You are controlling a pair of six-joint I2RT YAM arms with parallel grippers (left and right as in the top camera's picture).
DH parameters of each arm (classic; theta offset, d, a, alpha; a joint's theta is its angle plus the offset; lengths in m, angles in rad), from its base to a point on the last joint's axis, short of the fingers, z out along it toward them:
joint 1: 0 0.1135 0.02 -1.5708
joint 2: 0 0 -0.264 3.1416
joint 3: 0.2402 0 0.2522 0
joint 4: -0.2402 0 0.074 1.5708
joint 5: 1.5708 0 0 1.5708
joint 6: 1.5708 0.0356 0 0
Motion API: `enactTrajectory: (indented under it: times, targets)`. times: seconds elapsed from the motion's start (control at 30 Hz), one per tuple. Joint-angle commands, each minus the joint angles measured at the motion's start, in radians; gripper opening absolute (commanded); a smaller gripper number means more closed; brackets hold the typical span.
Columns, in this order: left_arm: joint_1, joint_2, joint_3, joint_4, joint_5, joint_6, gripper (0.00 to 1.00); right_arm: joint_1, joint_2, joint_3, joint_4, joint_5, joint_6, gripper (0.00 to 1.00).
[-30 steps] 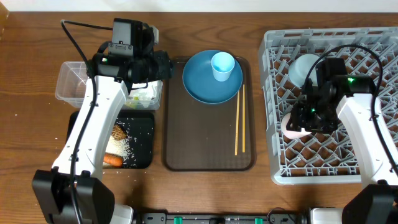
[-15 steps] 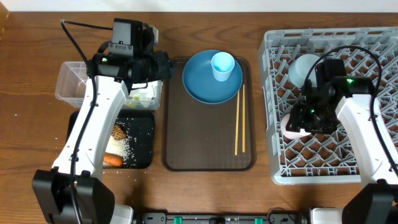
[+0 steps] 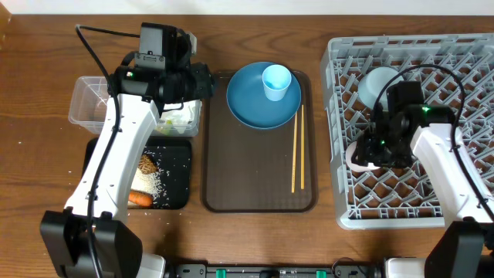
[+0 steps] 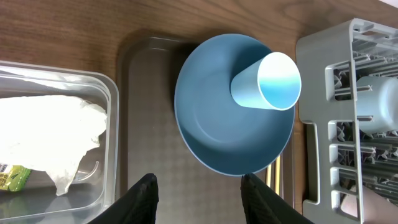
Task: Sort waste into correct bins and load items into the dishwasher rack
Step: 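Lower the pink cup into the rack and open the right gripper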
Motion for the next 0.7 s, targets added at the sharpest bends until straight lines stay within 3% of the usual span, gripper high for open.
enactTrajectory:
  times: [0.0,0.3,0.5,0.67]
  targets:
    - [0.002,0.014,0.001,-0.005,-0.014,0.013,0.44,-0.005,0.001,-0.026,0.026,0.002,0.013,0.57]
    - [0.002,0.014,0.001,-0.005,-0.014,0.013,0.44,-0.005,0.001,-0.026,0.022,0.002,0.013,0.83]
    - [0.002,0.013,0.001,-0.005,-0.013,0.013,0.44,-0.005,0.001,0.013,0.004,0.001,0.013,0.87]
    - [0.002,0.013,0.002,-0.009,-0.013,0.013,0.44,-0.005,0.001,0.147,-0.072,0.001,0.013,0.88]
